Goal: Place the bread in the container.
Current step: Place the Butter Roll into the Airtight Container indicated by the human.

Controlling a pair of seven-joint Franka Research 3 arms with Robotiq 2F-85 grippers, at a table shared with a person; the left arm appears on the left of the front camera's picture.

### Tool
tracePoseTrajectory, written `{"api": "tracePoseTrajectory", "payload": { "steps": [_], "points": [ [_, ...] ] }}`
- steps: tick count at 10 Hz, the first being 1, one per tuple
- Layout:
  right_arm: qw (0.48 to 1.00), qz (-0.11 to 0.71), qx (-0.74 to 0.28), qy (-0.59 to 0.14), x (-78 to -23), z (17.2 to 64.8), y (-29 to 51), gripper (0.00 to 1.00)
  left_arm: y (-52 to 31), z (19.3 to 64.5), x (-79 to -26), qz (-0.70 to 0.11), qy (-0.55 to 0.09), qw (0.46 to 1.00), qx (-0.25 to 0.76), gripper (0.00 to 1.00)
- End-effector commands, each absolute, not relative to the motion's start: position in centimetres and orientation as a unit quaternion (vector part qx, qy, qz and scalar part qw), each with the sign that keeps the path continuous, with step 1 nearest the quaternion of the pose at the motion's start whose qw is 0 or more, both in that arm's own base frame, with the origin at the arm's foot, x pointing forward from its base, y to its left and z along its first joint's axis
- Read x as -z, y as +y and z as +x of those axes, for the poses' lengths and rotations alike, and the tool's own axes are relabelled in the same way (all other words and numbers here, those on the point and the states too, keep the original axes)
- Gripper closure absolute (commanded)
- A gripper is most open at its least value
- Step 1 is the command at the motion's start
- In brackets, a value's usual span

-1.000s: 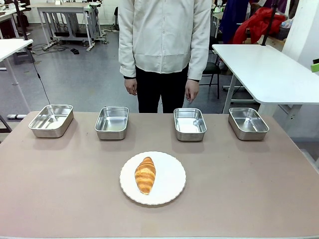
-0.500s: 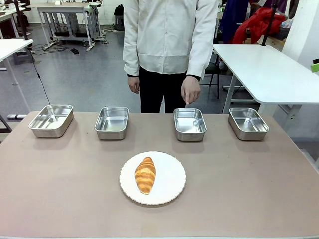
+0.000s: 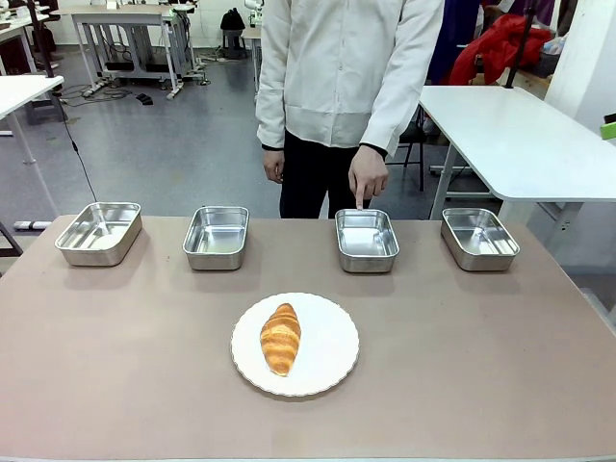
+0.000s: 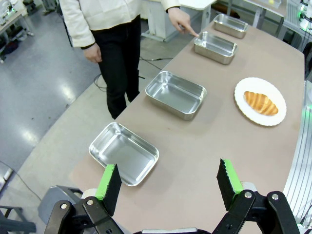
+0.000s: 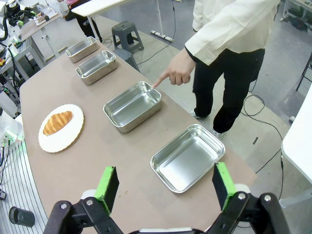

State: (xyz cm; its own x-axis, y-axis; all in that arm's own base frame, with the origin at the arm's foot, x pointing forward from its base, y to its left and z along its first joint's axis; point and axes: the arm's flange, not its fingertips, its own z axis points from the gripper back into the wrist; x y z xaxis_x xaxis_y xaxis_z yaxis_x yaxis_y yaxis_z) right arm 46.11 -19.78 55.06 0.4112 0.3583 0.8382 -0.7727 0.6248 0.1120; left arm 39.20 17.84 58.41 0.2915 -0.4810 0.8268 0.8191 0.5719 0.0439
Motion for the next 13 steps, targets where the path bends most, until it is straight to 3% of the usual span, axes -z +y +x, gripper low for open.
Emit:
{"api": "tracePoseTrajectory", "payload": {
  "steps": [1, 9, 13],
  "points": [
    [0.800, 0.251, -0.353, -0.414, -55.1, 46.1, -19.7, 0.00, 17.9, 39.1, -58.5, -0.199, -0.426, 0.774, 0.423, 0.00],
    [0.802, 0.251, -0.353, -0.412, -55.1, 46.1, -19.8, 0.00, 17.9, 39.1, -58.5, -0.199, -0.426, 0.774, 0.423, 0.00],
    [0.824, 0.220, -0.368, -0.370, -57.4, 47.8, -9.2, 0.00, 17.9, 39.1, -58.5, -0.199, -0.426, 0.774, 0.423, 0.00]
  ]
}}
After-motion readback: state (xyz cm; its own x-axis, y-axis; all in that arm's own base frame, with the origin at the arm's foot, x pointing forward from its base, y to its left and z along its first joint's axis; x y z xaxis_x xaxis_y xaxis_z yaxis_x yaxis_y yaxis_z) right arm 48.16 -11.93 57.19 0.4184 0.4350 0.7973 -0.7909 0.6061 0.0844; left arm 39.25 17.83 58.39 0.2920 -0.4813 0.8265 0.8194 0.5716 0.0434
